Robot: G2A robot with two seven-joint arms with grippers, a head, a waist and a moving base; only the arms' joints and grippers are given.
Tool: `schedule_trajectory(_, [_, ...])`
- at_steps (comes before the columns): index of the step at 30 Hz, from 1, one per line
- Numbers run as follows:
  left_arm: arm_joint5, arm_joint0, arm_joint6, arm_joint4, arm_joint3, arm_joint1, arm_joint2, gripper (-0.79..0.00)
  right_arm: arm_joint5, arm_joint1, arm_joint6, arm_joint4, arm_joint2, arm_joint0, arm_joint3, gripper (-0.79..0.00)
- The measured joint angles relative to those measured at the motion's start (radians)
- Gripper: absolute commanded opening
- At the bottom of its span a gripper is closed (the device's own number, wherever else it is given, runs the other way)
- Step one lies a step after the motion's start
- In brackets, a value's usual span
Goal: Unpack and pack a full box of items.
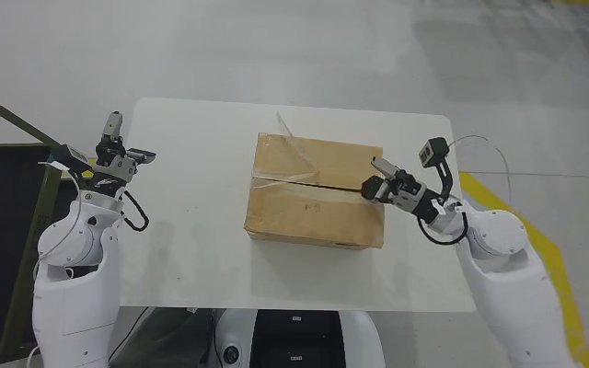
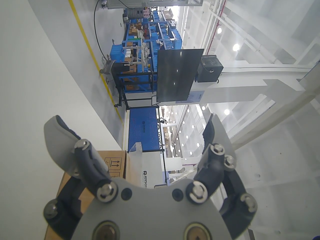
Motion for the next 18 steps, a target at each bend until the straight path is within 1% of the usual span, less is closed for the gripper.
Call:
schedule_trajectory(2, [0.0, 0.0, 0.0, 0.0, 0.0, 0.0, 0.0, 0.0, 0.01, -0.002, -0.002, -0.013, -0.018, 0.008, -0.034, 0.0])
schedule_trajectory(5, [0.0, 0.0, 0.0, 0.0, 0.0, 0.0, 0.0, 0.0, 0.023, -0.009, -0.016, -0.001, -0.057, 0.041, -0.042, 0.0])
schedule_trajectory(9, [0.0, 0.0, 0.0, 0.0, 0.0, 0.0, 0.0, 0.0, 0.05, -0.025, -0.07, -0.001, -0.137, 0.111, -0.005, 0.0])
schedule_trajectory(11, [0.0, 0.0, 0.0, 0.0, 0.0, 0.0, 0.0, 0.0, 0.063, -0.037, -0.104, 0.029, -0.179, 0.144, 0.014, 0.0])
schedule_trajectory(14, [0.0, 0.0, 0.0, 0.0, 0.0, 0.0, 0.0, 0.0, 0.062, -0.049, -0.114, 0.047, -0.233, 0.179, 0.035, 0.0])
schedule_trajectory(18, [0.0, 0.0, 0.0, 0.0, 0.0, 0.0, 0.0, 0.0, 0.044, -0.06, -0.142, 0.086, -0.259, 0.193, 0.056, 0.0])
